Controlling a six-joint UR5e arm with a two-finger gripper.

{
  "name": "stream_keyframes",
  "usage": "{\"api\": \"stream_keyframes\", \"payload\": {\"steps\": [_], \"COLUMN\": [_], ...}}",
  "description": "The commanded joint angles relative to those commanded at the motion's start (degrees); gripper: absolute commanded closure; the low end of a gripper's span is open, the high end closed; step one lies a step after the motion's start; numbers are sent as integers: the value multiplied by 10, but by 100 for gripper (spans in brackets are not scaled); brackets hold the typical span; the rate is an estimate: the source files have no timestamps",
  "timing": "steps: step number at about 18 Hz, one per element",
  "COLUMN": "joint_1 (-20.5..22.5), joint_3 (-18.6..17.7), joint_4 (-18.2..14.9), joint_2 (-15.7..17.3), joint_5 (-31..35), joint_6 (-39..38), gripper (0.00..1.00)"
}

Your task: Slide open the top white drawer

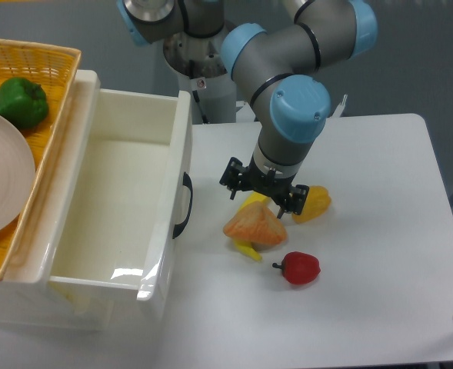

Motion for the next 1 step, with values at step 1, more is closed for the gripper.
{"api": "stream_keyframes", "payload": {"steps": [1], "joint_1": [0], "joint_3": [0], "joint_4": [0], "joint_2": [-1], "joint_5": [0], "joint_6": [0], "gripper": [0]}}
